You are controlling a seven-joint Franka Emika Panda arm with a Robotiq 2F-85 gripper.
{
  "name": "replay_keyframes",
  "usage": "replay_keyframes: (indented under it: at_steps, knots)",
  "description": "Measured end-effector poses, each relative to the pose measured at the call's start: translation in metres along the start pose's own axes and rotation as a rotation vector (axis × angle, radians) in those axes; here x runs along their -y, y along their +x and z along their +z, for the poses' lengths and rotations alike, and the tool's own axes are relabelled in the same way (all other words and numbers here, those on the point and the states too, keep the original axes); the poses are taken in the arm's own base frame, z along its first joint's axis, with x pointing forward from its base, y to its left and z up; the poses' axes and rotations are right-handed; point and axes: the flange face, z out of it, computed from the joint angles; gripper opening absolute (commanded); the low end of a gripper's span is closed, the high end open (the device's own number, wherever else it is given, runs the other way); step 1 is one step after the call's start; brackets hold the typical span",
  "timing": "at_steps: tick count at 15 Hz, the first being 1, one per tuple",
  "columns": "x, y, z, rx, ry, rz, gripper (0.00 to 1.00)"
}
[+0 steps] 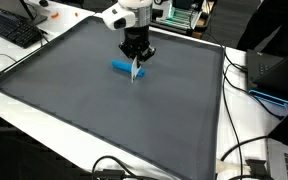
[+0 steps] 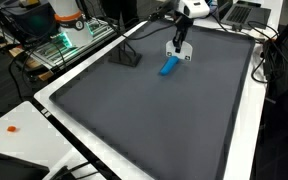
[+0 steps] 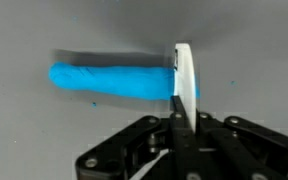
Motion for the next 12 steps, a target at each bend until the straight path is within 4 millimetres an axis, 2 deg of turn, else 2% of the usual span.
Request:
replay_keyframes:
  at_steps: [12]
  knots:
    - [-0.001,-0.0054,0.0072,-0.024,0.0,-0.009,0.01]
